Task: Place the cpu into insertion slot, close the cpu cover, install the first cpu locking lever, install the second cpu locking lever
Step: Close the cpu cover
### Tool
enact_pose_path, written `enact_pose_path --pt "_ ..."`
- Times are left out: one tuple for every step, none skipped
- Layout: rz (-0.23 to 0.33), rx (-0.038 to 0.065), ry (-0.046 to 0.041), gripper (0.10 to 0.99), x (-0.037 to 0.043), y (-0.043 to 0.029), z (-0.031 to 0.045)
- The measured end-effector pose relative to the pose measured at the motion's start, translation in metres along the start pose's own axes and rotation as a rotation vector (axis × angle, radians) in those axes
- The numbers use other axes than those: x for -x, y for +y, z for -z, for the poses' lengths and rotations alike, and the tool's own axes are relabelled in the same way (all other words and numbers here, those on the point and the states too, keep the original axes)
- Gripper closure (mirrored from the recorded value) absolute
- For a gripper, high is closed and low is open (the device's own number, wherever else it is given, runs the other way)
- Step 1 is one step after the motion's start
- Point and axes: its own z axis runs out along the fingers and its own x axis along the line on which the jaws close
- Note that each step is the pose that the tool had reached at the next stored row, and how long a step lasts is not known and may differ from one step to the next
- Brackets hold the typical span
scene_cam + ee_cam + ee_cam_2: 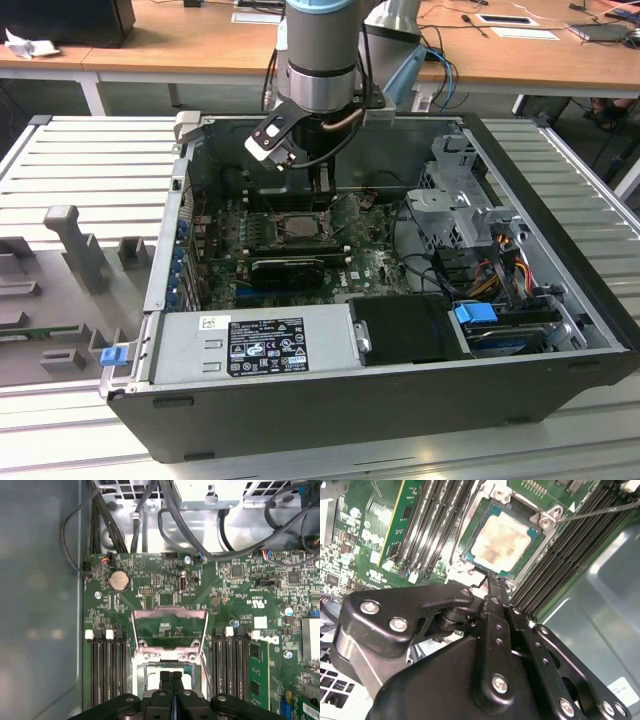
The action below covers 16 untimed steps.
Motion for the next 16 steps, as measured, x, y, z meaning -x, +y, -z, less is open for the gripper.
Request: enact_pose_path --pt "0.000 0.000 -0.0001 0.980 0.0000 0.0005 0.0004" --pt "0.000 0.000 0.0000 0.980 -0.0001 0.0005 0.0011" --pt "0.000 0.000 0.0001 0.980 -0.0002 0.0007 0.0041" --pt "0.000 0.000 0.0000 0.980 -0.0002 0.0008 0.0056" --pt "0.000 0.000 0.0000 0.980 -0.0003 0.0009 0.0069" --pt "0.000 0.000 0.0001 0.980 -0.0004 0.0011 0.0085" --pt "0.000 0.000 0.0000 0.980 -0.0004 0.0012 0.0091" --pt "0.000 0.000 0.0003 0.980 -0.0004 0.0024 0.0092" --pt "0.000 0.000 0.0003 0.980 -0.0005 0.0044 0.0092" --pt "0.000 0.000 -0.0001 0.980 -0.0005 0.0060 0.0098" --pt "0.000 0.000 -0.0001 0.980 -0.0005 0.0066 0.0108" --pt "0.000 0.000 0.0000 0.980 -0.0012 0.0069 0.0145" --pt "0.000 0.000 0.0001 0.980 -0.0024 0.0075 0.0229" --pt "0.000 0.000 0.0001 0.980 -0.0024 0.0081 0.0240" --pt "0.000 0.000 0.0004 0.980 -0.0025 0.0091 0.0240" --pt "0.000 0.000 0.0003 0.980 -0.0025 0.0100 0.0240"
